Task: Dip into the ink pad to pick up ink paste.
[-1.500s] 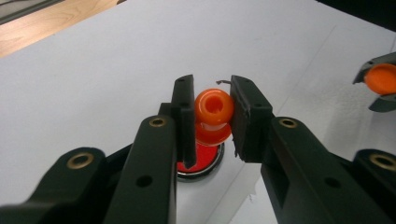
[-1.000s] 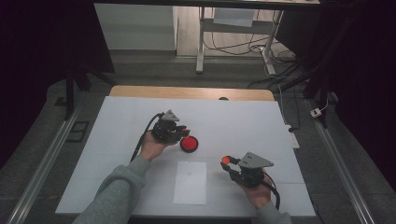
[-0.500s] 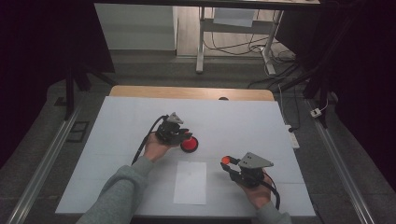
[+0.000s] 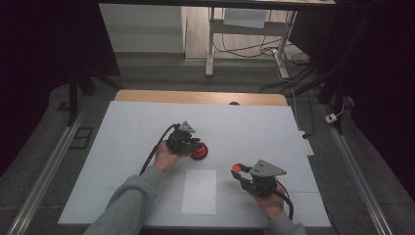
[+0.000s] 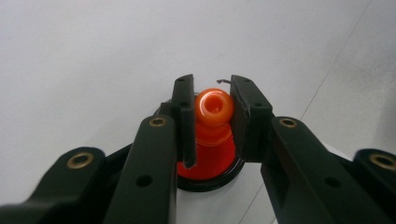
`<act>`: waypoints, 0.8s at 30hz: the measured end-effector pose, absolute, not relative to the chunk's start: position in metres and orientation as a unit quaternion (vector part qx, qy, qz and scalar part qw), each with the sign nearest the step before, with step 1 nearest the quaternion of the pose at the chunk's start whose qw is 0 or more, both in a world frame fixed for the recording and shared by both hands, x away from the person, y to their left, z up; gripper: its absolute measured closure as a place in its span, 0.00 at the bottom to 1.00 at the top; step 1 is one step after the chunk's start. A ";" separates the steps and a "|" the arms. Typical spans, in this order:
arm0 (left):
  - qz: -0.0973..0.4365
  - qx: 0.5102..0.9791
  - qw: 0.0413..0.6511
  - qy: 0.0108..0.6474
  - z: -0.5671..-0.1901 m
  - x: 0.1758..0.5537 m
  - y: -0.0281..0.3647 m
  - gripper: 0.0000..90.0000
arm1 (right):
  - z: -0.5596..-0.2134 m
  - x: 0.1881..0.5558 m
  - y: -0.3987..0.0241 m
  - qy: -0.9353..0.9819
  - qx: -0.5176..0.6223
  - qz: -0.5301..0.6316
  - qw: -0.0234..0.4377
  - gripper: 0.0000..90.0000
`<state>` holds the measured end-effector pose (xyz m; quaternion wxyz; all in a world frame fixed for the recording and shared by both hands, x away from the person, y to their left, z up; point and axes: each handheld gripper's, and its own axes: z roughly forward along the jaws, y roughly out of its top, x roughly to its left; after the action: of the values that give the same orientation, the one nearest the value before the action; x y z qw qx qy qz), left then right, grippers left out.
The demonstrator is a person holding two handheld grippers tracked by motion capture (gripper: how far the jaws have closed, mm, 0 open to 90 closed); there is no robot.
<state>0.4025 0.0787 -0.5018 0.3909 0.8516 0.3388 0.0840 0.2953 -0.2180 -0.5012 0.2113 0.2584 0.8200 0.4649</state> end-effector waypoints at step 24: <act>0.084 0.857 0.382 0.335 -0.509 0.404 0.071 0.80 | -0.501 0.295 -0.219 0.819 0.261 0.465 0.212 0.72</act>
<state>0.4037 0.0709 -0.5091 0.3819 0.8574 0.3347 0.0844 0.2952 -0.2188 -0.5008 0.2120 0.2611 0.8189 0.4651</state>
